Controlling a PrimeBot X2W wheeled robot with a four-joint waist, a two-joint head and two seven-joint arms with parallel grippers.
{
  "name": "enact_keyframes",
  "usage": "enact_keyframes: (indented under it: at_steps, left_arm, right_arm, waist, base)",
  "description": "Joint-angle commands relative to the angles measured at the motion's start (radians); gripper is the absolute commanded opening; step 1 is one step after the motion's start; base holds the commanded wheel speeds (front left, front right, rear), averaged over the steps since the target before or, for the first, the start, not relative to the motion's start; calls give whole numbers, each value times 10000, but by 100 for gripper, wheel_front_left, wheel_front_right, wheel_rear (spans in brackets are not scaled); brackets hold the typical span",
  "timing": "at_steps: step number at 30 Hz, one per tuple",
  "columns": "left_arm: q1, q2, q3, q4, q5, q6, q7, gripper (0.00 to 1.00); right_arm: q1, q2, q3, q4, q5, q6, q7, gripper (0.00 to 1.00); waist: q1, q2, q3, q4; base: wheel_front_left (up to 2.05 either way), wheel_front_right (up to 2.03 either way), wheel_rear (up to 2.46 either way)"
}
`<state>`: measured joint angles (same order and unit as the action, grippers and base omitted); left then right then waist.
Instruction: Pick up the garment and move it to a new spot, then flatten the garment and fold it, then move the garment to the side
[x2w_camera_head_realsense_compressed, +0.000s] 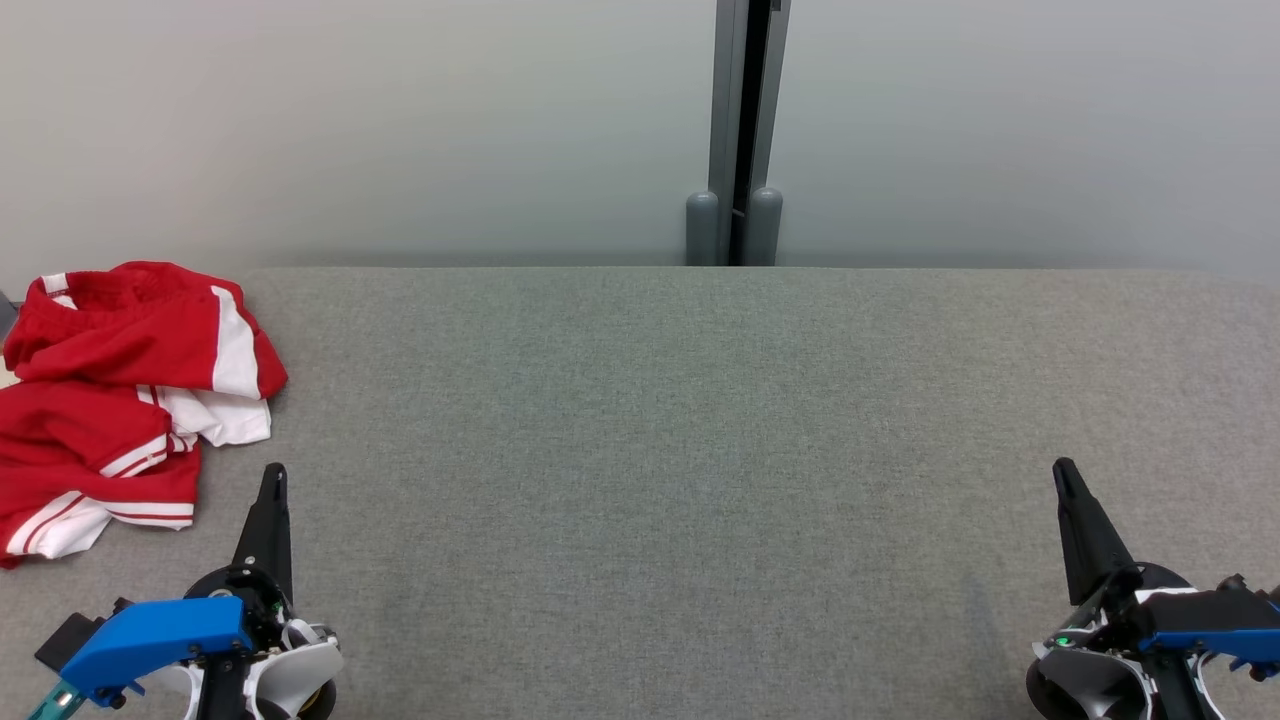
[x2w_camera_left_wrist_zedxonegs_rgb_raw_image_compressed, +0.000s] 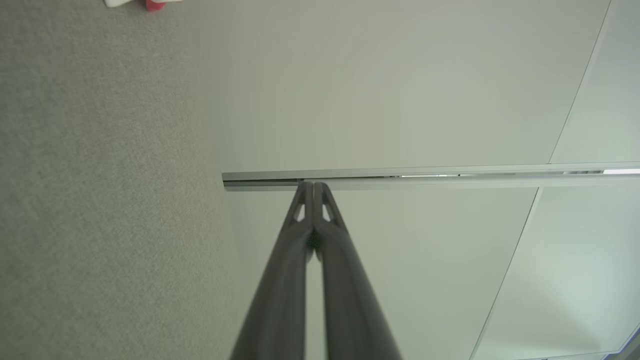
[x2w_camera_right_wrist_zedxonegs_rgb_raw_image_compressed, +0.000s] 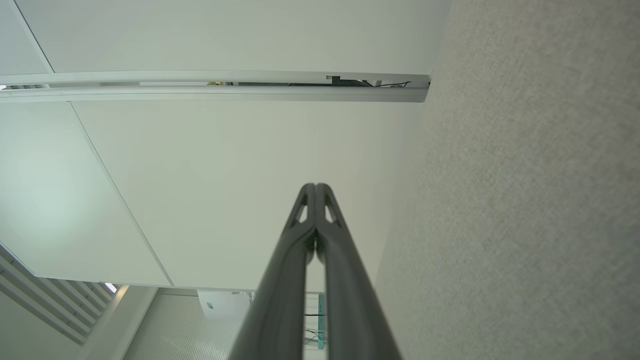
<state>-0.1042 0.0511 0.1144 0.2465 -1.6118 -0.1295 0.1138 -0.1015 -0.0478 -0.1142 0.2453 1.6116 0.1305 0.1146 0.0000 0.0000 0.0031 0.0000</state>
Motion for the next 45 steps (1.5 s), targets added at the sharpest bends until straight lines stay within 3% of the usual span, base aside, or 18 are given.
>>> enact_keyframes:
  at_steps: [1,44,45]
  left_arm:
    - [-105,-19,4,-41,-24,-31,31,0]
    - [-105,-19,4,-42,-24,-31,31,0]
    - [10,-2,-5,30,0,0,-6,100]
  right_arm:
    - [-137,-49,-7,-31,27,4,15,0]
    - [-138,-49,-7,-31,27,4,15,0]
    - [17,4,4,21,-2,0,-3,100]
  waist:
    - [0,0,0,0]
    - [0,0,0,0]
    - [0,0,0,0]
  base:
    - [0,0,0]
    - [0,0,0]
    - [0,0,0]
